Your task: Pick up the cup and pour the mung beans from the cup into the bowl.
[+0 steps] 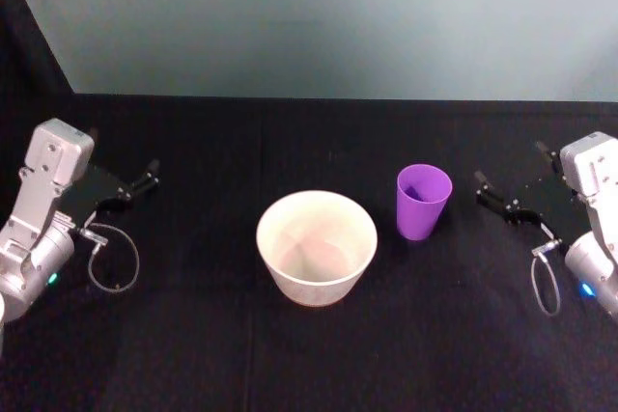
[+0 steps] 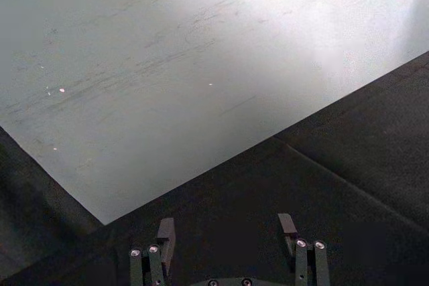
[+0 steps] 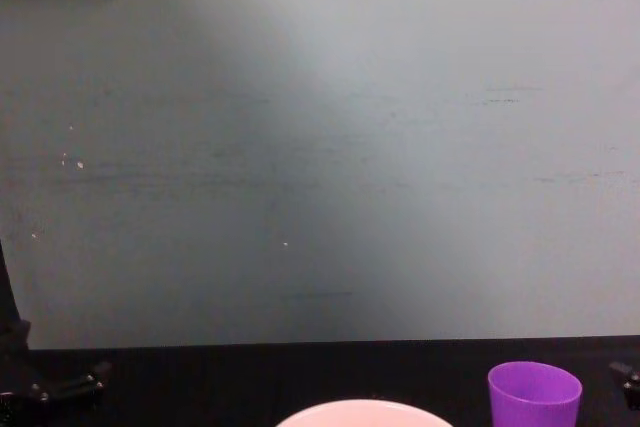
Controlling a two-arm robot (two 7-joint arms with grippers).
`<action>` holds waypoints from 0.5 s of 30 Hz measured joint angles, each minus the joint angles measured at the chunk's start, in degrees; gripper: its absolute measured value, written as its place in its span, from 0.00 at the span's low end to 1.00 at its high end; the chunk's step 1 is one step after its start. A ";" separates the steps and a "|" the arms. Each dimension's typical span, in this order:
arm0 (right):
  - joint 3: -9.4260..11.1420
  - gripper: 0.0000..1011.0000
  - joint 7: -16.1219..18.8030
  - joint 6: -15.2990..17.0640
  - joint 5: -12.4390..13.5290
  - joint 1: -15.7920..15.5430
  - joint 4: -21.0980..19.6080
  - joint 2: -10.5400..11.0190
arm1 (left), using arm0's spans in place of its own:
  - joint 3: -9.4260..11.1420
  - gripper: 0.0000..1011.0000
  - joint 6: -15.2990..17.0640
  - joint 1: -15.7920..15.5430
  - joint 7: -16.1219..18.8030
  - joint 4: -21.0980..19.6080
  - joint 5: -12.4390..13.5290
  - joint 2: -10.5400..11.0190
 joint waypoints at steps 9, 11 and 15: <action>0.00 0.99 0.00 0.00 0.00 0.00 0.00 0.00 | 0.00 0.99 0.00 0.00 0.00 0.00 0.00 0.00; 0.00 0.99 0.00 0.00 0.00 0.00 0.00 0.00 | 0.00 0.99 0.00 0.00 0.00 0.00 0.00 0.00; 0.00 0.99 0.00 0.00 0.00 0.00 0.00 0.00 | 0.00 0.99 0.00 0.00 0.00 0.00 0.00 0.00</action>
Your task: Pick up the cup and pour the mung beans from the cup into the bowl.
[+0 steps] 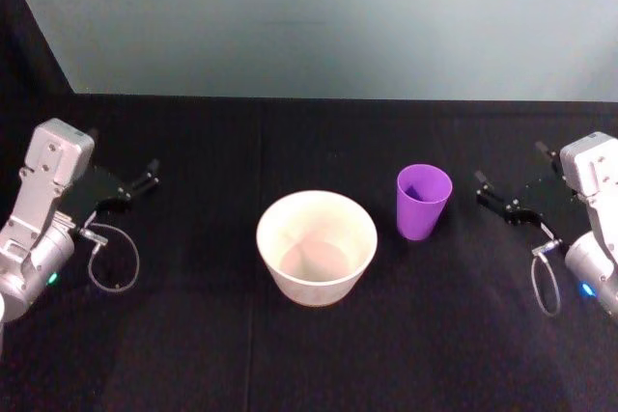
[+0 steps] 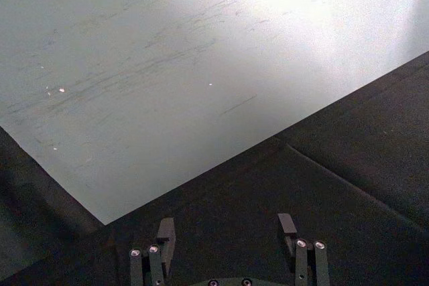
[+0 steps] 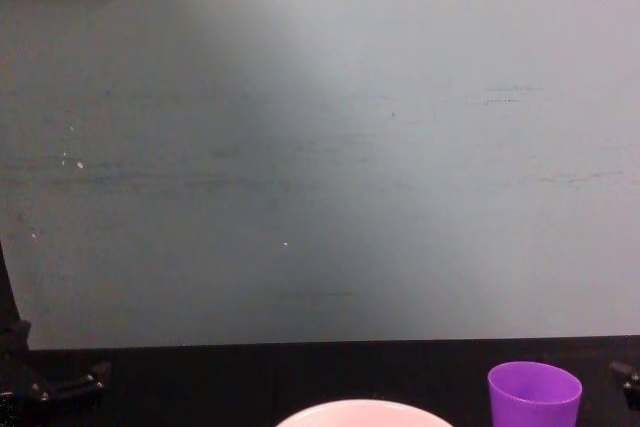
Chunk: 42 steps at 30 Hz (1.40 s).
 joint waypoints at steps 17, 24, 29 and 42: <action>4.45 0.99 7.28 -5.04 5.43 -7.45 -4.48 2.68 | 0.00 0.99 0.00 0.00 0.00 0.00 0.00 0.00; 4.61 0.99 15.43 -8.43 9.90 -8.72 -2.66 2.31 | 0.00 0.99 0.00 0.00 0.00 0.00 0.00 0.00; 3.71 0.99 18.93 -9.08 10.48 -8.31 -0.99 1.12 | 0.00 0.99 0.00 0.00 0.00 0.00 0.00 0.00; 3.88 0.99 22.37 -9.31 11.28 -6.32 2.77 -3.60 | 0.00 0.99 0.00 0.00 0.00 0.00 0.00 0.00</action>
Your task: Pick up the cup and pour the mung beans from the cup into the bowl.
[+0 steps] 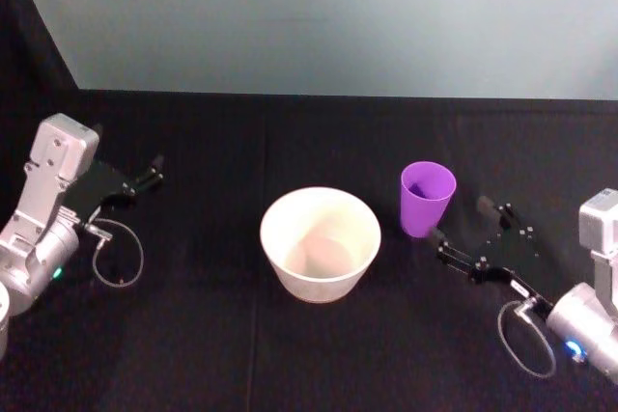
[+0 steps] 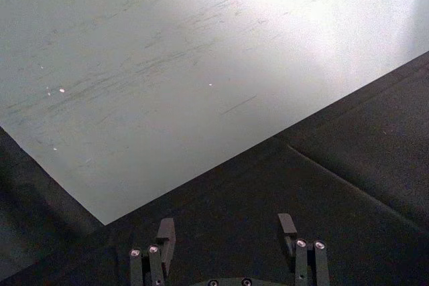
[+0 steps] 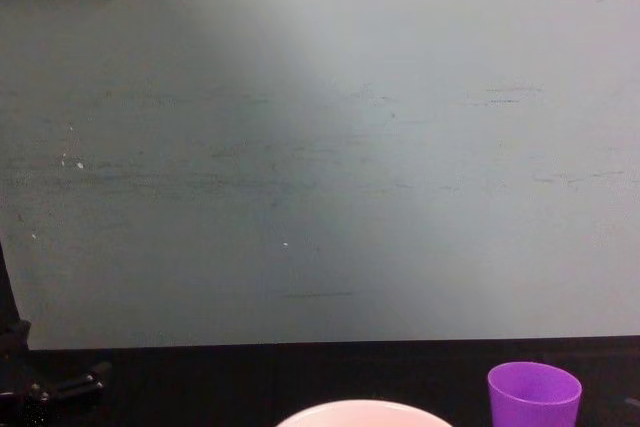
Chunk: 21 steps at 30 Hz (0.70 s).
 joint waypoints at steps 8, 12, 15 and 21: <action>0.41 0.99 1.03 1.50 0.79 2.13 2.57 -2.96 | 0.00 0.99 0.00 0.00 0.00 0.00 0.00 0.00; 0.39 0.99 1.27 2.15 0.28 3.29 3.84 -4.26 | 0.00 0.99 0.00 0.00 0.00 0.00 0.00 0.00; 0.39 0.99 1.36 2.54 -0.40 4.35 4.79 -5.39 | 0.00 0.99 0.00 0.00 0.00 0.00 0.00 0.00; 0.35 0.99 1.32 2.71 -2.05 5.79 5.98 -6.72 | 0.00 0.99 0.00 0.00 0.00 0.00 0.00 0.00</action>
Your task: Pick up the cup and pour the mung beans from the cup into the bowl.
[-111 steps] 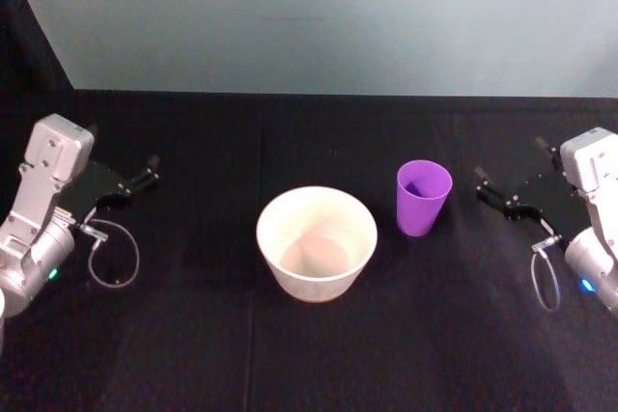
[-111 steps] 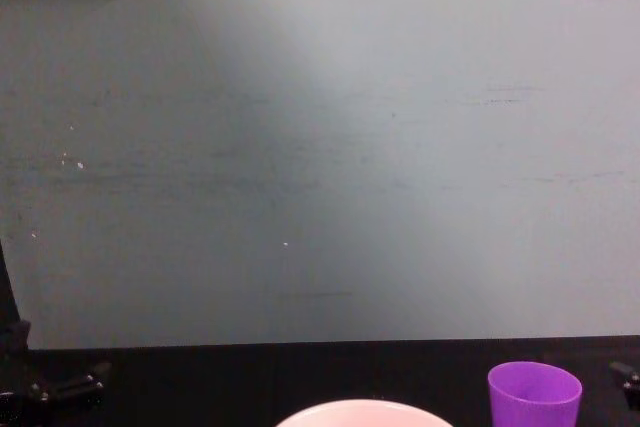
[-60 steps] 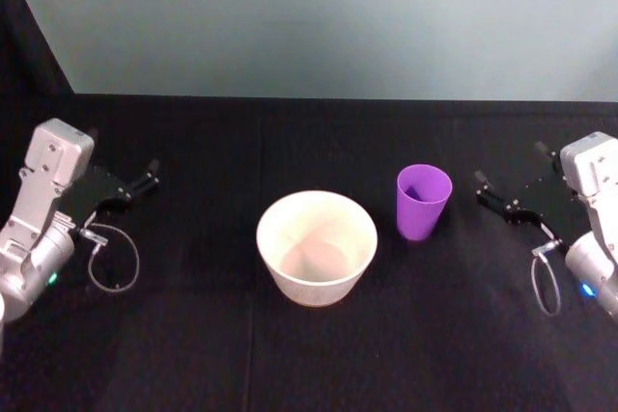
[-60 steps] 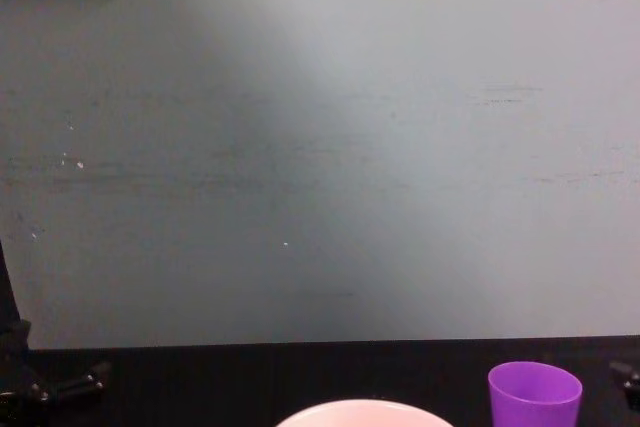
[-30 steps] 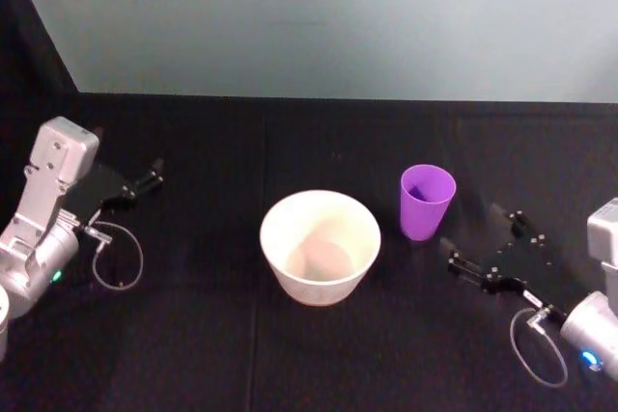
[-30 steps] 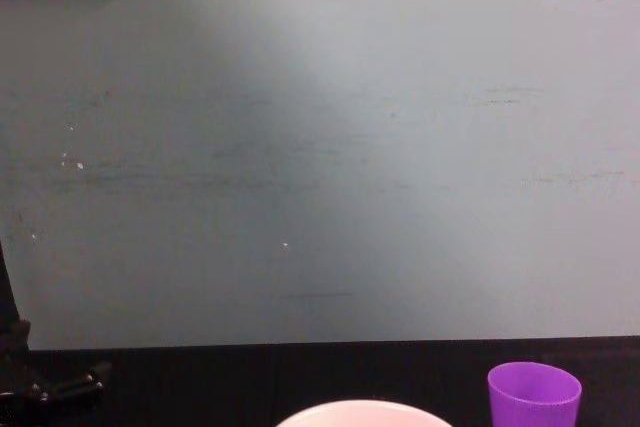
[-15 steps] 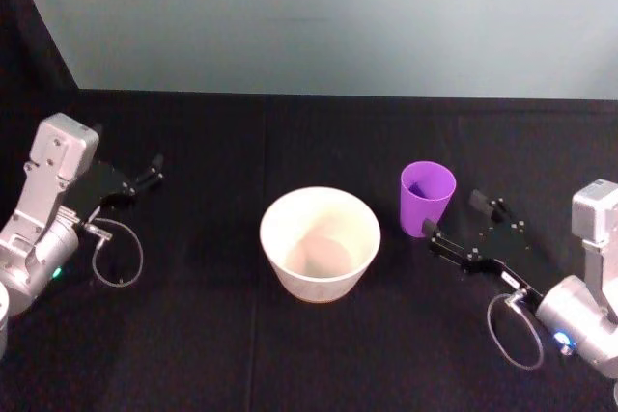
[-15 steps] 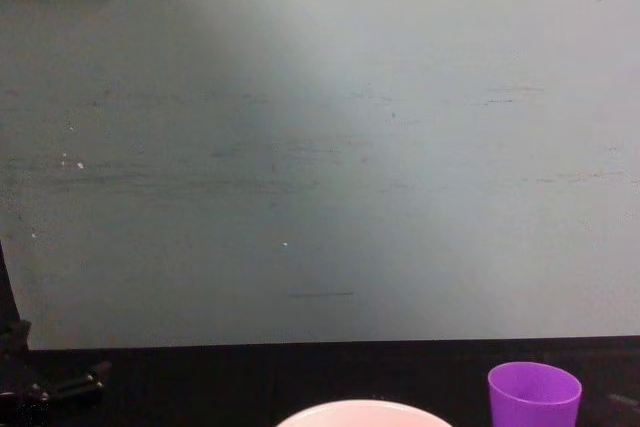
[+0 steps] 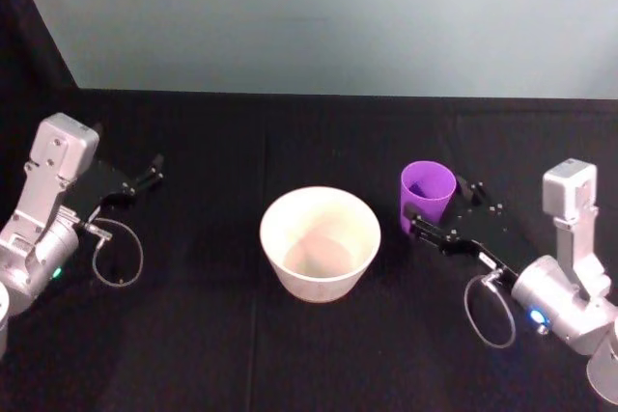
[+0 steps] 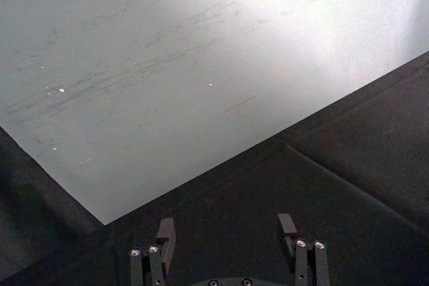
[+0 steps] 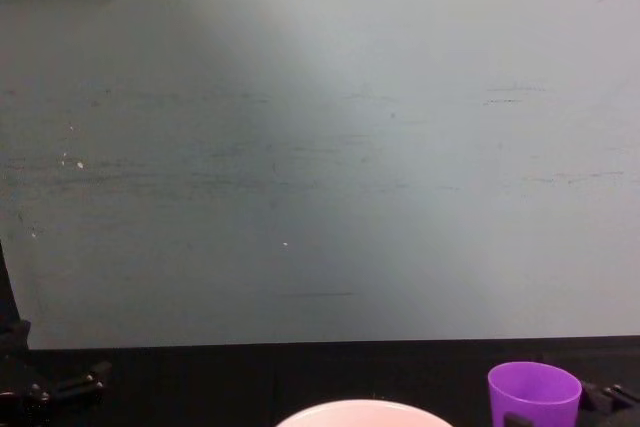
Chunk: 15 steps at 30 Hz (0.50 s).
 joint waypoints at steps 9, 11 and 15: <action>0.09 0.99 -0.78 -0.24 -2.54 1.64 2.31 -2.28 | 0.00 0.99 0.00 0.00 0.00 0.00 0.00 0.00; 0.24 0.99 -0.75 -0.35 -2.70 1.85 2.71 -2.58 | 0.00 0.99 0.00 0.00 0.00 0.00 0.00 0.00; 0.66 0.99 -0.58 -0.68 -3.18 2.42 3.57 -3.33 | 0.00 0.99 0.00 0.00 0.00 0.00 0.00 0.00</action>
